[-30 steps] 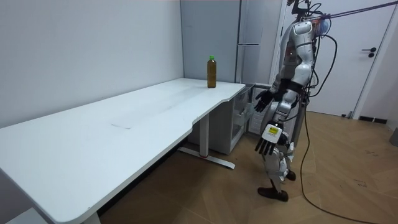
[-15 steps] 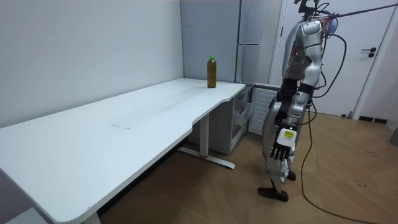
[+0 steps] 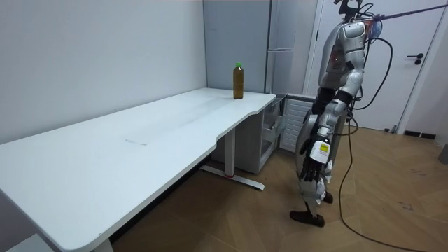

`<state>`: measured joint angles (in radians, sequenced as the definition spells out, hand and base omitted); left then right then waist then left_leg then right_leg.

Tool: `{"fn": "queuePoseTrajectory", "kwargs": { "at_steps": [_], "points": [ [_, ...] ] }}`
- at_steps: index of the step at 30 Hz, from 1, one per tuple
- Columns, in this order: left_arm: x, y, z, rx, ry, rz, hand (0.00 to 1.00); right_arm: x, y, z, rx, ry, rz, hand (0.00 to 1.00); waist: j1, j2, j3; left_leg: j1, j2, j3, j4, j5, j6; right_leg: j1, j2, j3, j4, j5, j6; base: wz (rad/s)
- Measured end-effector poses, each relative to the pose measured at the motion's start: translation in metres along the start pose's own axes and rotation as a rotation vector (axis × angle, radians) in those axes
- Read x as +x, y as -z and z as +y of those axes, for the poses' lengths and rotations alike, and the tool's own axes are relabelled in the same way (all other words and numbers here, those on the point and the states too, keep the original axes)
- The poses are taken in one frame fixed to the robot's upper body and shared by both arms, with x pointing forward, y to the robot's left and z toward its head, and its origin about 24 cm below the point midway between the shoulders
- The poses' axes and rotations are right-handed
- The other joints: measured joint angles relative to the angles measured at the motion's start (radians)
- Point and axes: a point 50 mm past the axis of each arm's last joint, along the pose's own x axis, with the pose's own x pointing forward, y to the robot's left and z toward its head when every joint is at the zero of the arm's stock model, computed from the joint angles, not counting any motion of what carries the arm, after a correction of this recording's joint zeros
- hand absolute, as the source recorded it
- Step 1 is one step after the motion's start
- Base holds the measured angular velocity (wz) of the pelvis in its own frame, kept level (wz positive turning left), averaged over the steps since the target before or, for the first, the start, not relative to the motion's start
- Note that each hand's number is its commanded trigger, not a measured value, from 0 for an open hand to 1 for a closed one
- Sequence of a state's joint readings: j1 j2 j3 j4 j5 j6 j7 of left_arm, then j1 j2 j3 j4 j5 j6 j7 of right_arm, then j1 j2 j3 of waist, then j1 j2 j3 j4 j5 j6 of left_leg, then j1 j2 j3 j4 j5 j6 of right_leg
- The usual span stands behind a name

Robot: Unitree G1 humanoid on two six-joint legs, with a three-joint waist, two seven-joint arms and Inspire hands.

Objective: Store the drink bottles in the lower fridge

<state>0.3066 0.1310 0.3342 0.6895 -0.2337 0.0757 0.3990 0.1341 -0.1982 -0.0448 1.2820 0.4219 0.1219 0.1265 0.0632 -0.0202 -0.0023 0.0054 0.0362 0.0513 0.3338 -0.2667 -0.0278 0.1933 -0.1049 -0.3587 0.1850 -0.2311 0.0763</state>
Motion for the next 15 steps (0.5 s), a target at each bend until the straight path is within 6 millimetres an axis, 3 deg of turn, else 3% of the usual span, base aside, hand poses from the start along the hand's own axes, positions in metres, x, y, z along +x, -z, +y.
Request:
{"fn": "queuePoseTrajectory", "kwargs": {
  "at_steps": [4,8,10,15],
  "points": [
    [-0.011,-0.058,0.0,-0.129,-0.104,-0.273,0.0,0.0,-0.001,-0.002,-0.018,0.018,-0.019,0.0,0.01,0.002,0.0006,0.006,0.0,0.001,-0.012,0.007,-0.003,-0.001,0.0,0.0,0.0,0.0,0.0,-0.01],
    [-0.028,-0.096,0.0,-0.155,-0.164,-0.478,0.0,0.0,-0.004,0.0,-0.059,0.016,-0.042,0.0,0.004,0.005,-0.0007,0.012,-0.001,0.001,-0.029,0.017,-0.003,-0.001,0.0,0.003,-0.004,0.002,-0.003,0.0],
    [-0.043,-0.121,0.001,-0.182,-0.174,-0.626,0.0,0.0,-0.004,0.002,-0.077,0.01,-0.051,0.0,0.003,0.002,-0.001,0.015,-0.002,0.001,-0.039,0.023,-0.006,-0.001,0.001,0.002,-0.01,0.003,-0.005,0.0],
    [-0.077,-0.162,-0.004,-0.282,-0.13,-0.86,0.0,0.0,-0.006,0.002,-0.112,-0.016,-0.086,0.0,-0.012,0.01,-0.0007,0.017,-0.002,0.0,-0.042,0.025,-0.006,0.003,0.002,0.002,-0.017,0.004,-0.007,0.0]
  ]
}}
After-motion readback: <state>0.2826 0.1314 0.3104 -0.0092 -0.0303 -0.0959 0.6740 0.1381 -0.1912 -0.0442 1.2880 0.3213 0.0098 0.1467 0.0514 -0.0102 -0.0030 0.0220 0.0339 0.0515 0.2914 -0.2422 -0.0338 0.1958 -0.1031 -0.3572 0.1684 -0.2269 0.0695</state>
